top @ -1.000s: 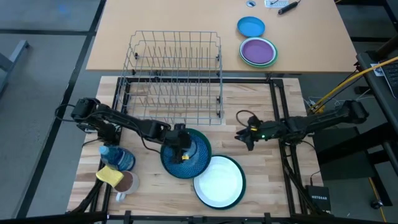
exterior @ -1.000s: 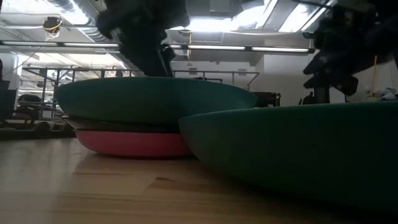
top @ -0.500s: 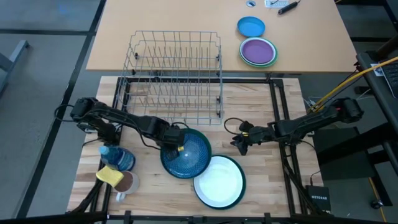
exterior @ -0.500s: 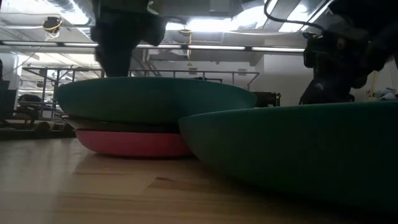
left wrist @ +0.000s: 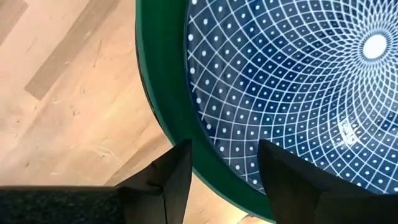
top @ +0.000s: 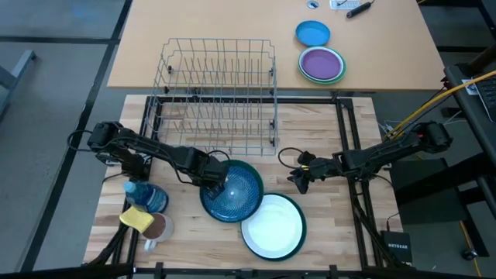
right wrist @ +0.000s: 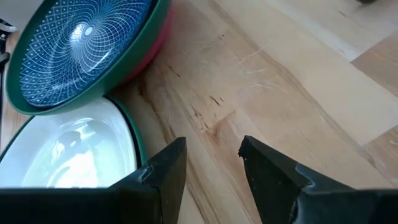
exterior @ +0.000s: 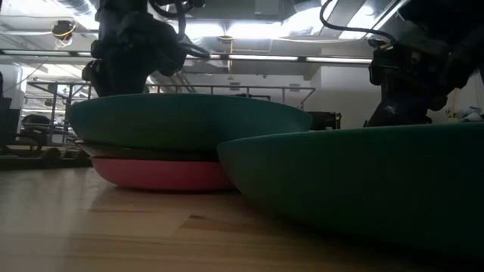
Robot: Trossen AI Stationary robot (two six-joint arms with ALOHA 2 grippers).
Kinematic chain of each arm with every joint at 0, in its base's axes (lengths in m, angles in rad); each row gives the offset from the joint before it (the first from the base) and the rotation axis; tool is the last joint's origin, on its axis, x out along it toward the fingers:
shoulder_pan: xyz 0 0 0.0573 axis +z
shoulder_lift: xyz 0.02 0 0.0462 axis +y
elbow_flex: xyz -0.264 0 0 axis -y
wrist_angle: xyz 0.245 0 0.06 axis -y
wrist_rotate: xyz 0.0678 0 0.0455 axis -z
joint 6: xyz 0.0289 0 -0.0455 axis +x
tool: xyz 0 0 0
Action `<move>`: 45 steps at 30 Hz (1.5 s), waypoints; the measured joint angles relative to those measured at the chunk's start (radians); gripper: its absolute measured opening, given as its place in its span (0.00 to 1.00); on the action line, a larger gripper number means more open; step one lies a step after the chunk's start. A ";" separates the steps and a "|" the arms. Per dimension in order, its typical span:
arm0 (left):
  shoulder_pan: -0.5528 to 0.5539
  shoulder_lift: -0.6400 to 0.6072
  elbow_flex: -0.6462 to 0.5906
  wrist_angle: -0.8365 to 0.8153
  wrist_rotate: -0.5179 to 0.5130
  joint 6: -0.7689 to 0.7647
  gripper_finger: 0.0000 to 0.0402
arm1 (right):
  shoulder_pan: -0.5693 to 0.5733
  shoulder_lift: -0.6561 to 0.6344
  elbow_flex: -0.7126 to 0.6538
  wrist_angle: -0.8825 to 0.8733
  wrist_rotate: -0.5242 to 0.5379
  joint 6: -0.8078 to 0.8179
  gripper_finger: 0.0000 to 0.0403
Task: Sort dishes
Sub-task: Put the blue plate on the dish rack
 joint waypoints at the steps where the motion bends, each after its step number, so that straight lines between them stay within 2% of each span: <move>1: 0.000 0.000 -0.002 0.000 0.000 -0.009 0.42 | 0.000 0.000 0.000 -0.001 0.000 0.000 0.41; 9: 0.000 0.000 -0.084 0.123 0.000 -0.101 0.42 | 0.000 0.000 0.000 -0.001 0.000 0.000 0.41; 14: 0.008 0.000 -0.106 0.136 0.000 -0.138 0.42 | 0.000 0.000 0.000 -0.001 0.000 0.000 0.41; 32: 0.034 0.001 -0.114 0.296 0.000 -0.026 0.42 | 0.000 0.000 0.000 -0.001 0.000 -0.001 0.41; 39: 0.034 0.001 -0.115 0.312 0.000 -0.037 0.42 | 0.000 0.000 0.000 -0.001 0.000 -0.003 0.41; 45: 0.034 0.001 -0.189 0.437 0.001 -0.094 0.42 | 0.000 0.001 0.001 0.074 -0.001 -0.030 0.41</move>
